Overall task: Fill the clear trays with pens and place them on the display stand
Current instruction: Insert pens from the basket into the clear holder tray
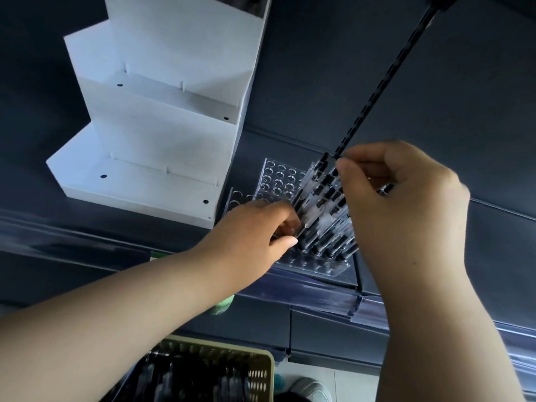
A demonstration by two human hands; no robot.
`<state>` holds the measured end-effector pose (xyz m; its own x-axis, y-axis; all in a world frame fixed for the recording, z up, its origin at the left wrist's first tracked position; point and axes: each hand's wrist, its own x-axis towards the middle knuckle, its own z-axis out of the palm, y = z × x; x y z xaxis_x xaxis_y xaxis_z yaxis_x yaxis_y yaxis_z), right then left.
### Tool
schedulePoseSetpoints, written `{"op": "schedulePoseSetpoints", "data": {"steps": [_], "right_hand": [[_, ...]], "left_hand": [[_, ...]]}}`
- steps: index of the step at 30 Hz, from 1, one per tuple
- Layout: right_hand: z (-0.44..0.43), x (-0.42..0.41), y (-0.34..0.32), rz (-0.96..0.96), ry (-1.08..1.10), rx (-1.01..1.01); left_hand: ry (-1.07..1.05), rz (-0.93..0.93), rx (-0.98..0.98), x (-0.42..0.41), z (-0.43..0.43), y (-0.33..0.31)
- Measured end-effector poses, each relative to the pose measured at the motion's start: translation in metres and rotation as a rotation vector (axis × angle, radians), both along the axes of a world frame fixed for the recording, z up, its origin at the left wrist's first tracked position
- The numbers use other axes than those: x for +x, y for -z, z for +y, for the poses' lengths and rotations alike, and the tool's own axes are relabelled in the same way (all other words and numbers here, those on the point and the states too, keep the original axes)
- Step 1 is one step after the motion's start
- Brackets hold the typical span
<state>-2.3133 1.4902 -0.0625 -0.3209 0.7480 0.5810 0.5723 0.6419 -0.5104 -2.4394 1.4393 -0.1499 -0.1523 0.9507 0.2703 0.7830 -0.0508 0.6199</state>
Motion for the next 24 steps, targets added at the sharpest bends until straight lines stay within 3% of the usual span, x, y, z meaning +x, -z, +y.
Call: {"op": "schedulePoseSetpoints", "data": {"steps": [8,13,20,24], "right_hand": [[-0.001,0.010,-0.006,0.001,0.001,-0.004],[-0.013,0.017,-0.002,-0.024,-0.004,0.056],[-0.061,0.021,0.034,-0.100,-0.085,0.208],[-0.090,0.029,0.068,-0.248,-0.124,0.006]], "left_hand": [[-0.030,0.004,-0.010,-0.002,-0.003,0.000],[-0.054,0.107,0.041,-0.005,-0.020,-0.003],[0.083,0.557,0.169,-0.013,-0.081,-0.004],[0.086,0.502,0.108,-0.016,-0.124,0.015]]}}
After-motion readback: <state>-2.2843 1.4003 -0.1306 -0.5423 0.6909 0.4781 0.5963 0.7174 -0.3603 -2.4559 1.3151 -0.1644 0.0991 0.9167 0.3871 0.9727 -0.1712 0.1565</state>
